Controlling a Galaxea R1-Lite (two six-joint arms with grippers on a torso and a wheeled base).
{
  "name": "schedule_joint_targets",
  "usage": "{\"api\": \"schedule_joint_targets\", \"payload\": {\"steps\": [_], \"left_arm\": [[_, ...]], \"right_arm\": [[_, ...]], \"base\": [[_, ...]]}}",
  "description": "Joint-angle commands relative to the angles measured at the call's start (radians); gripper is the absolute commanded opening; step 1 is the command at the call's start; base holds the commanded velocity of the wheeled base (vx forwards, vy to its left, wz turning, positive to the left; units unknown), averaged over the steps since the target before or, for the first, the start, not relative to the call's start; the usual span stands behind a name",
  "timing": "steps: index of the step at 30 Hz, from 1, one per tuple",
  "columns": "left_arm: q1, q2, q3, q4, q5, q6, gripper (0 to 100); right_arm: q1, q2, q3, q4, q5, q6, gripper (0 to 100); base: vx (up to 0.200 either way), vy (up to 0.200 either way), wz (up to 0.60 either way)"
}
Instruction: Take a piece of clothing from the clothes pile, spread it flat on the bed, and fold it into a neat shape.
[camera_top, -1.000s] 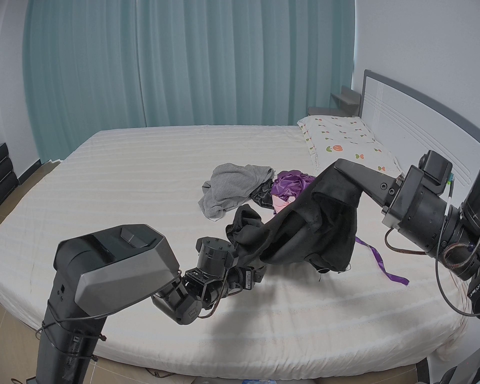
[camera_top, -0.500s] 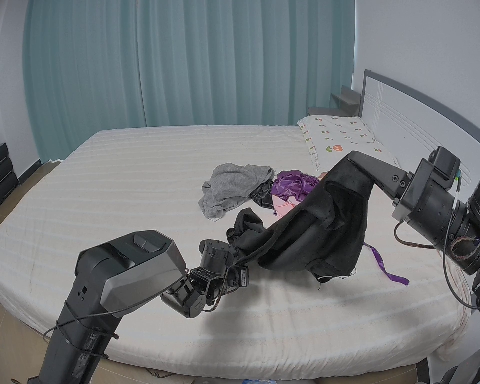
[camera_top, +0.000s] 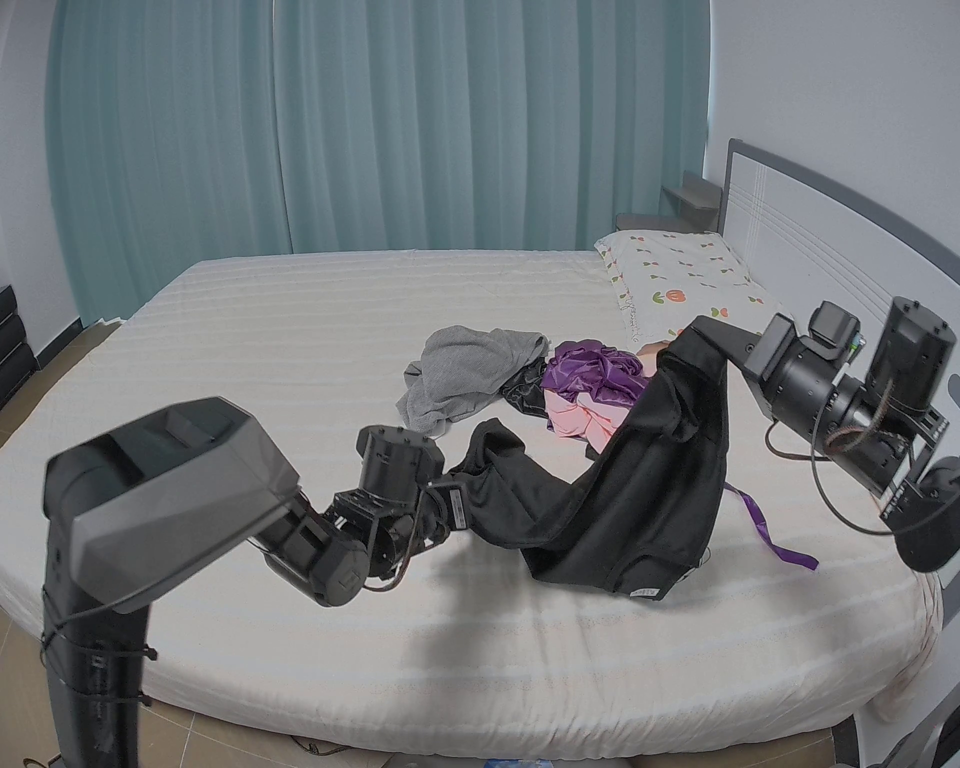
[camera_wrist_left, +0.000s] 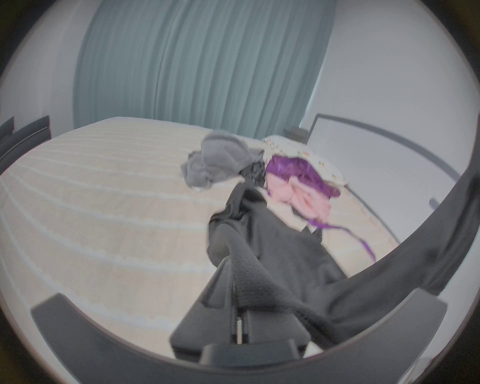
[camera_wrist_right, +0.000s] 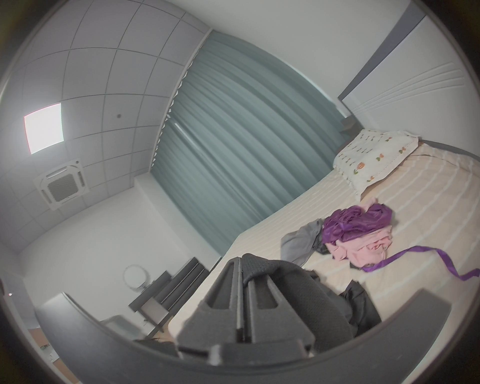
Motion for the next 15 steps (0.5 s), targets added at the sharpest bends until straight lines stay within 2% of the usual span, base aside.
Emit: {"api": "schedule_joint_targets", "payload": {"steps": [1, 5, 7, 10, 15], "left_arm": [[0.005, -0.335, -0.036, 0.166, 0.048, -0.084, 0], [0.005, -0.47, -0.085, 0.197, 0.045, -0.173, 0], [0.005, -0.545, -0.066, 0.206, 0.008, -0.186, 0], [0.006, -0.59, -0.01, 0.202, -0.029, -0.19, 0], [0.011, -0.616, 0.181, 0.192, -0.038, -0.249, 0]], "right_arm": [[-0.068, 0.244, -0.238, -0.062, -0.079, 0.01, 0], [-0.057, 0.222, -0.384, -0.06, -0.116, 0.008, 0], [-0.052, 0.179, -0.403, -0.053, -0.115, 0.004, 0], [-0.022, 0.152, -0.366, -0.053, -0.106, 0.004, 0], [0.066, 0.204, -0.154, -0.069, -0.101, 0.015, 0]], "base": [[0.0, 0.0, 0.0], [0.0, 0.0, 0.0], [0.0, 0.0, 0.0], [0.0, 0.0, 0.0], [0.0, 0.0, 0.0]]}}
